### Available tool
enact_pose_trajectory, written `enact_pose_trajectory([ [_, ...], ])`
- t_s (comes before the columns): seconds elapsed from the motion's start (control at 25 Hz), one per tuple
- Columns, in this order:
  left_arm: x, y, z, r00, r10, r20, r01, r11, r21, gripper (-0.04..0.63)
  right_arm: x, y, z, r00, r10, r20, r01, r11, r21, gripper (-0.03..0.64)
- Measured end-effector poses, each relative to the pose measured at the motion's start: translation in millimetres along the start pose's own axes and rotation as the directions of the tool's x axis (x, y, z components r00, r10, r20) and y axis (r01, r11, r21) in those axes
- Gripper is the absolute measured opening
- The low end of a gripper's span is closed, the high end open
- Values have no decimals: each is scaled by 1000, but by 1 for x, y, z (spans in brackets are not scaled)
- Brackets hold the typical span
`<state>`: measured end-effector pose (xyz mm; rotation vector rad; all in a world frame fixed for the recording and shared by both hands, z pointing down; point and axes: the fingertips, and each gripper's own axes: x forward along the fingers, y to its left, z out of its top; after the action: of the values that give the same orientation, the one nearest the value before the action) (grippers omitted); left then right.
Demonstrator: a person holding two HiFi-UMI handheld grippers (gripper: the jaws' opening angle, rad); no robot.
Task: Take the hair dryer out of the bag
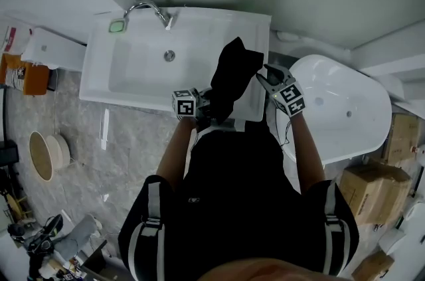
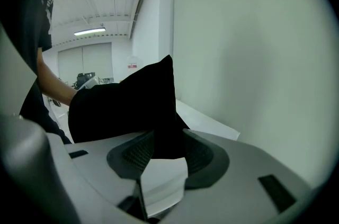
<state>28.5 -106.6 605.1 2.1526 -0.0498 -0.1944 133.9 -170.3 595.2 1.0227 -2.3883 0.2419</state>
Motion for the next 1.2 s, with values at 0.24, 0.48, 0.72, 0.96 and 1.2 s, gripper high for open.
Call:
enact_pose_trajectory([
  [0.24,-14,-16,-10,999,-28,-16,28,1000,-9,195,12,20,11,999,48,11,-48,998,-40,97],
  [0.48,-25,-19,-14,1000,-25,-2,25,1000,-2,195,13,20,24,999,2,49,0,999,-41,64],
  [0.72,-39,-15,-23,999,-42,4,42,999,18,196,13,-7,48,991,-87,98,88,996,-6,64],
  [0.96,-50,-23,-26,999,-47,-2,47,999,6,196,15,-27,82,980,-146,135,151,988,-33,64],
  [1.2,-46,-23,-23,999,-48,-1,48,999,13,196,7,-52,111,969,-172,179,177,984,-11,64],
])
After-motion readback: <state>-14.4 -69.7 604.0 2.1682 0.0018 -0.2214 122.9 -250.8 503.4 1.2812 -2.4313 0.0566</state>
